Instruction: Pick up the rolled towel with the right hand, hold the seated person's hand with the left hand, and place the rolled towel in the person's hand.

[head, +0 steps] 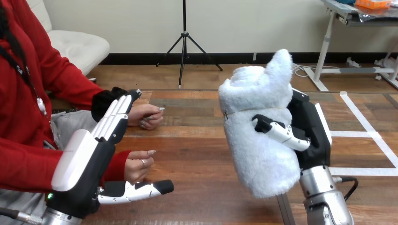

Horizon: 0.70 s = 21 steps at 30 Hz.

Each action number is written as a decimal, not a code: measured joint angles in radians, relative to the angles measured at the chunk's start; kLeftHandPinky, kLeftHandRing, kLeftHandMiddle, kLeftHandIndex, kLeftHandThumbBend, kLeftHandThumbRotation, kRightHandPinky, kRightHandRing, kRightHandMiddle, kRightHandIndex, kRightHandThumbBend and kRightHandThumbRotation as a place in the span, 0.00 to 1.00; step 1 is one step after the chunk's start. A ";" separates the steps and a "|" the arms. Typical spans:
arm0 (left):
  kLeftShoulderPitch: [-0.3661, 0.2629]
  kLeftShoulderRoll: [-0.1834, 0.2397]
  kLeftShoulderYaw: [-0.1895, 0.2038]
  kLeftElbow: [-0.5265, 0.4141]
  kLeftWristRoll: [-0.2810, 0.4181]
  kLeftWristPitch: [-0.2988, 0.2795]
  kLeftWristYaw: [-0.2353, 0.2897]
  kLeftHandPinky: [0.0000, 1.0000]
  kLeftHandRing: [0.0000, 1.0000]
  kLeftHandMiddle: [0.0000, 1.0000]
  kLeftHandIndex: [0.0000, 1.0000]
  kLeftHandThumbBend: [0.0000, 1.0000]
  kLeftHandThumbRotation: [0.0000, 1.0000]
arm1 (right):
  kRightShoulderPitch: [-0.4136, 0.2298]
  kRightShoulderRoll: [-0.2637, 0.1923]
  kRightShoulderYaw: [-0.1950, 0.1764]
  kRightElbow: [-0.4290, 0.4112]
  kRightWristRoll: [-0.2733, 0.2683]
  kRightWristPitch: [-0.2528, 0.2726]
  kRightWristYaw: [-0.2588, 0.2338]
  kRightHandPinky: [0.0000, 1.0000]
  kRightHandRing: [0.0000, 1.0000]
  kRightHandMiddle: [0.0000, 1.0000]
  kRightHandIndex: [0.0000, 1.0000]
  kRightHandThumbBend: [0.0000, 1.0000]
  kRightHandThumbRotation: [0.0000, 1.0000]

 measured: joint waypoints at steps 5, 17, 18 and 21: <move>0.000 0.027 0.000 0.000 0.005 0.007 0.000 0.89 0.93 0.96 0.97 1.00 0.52 | 0.009 0.000 0.000 -0.013 0.006 0.005 0.008 0.01 0.05 0.12 0.20 0.43 0.00; -0.003 0.104 0.002 0.007 0.032 0.041 0.006 0.84 0.87 0.90 0.92 1.00 0.48 | 0.021 0.000 -0.001 -0.071 0.019 0.017 0.019 0.00 0.04 0.10 0.18 0.40 0.00; -0.004 0.113 0.002 0.011 0.034 0.042 0.007 0.83 0.87 0.90 0.92 1.00 0.48 | 0.022 0.000 -0.001 -0.077 0.020 0.017 0.020 0.00 0.04 0.10 0.17 0.40 0.00; -0.009 0.135 0.002 0.019 0.038 0.044 0.007 0.83 0.87 0.90 0.92 1.00 0.47 | 0.023 0.000 -0.001 -0.089 0.020 0.017 0.022 0.00 0.04 0.10 0.18 0.40 0.00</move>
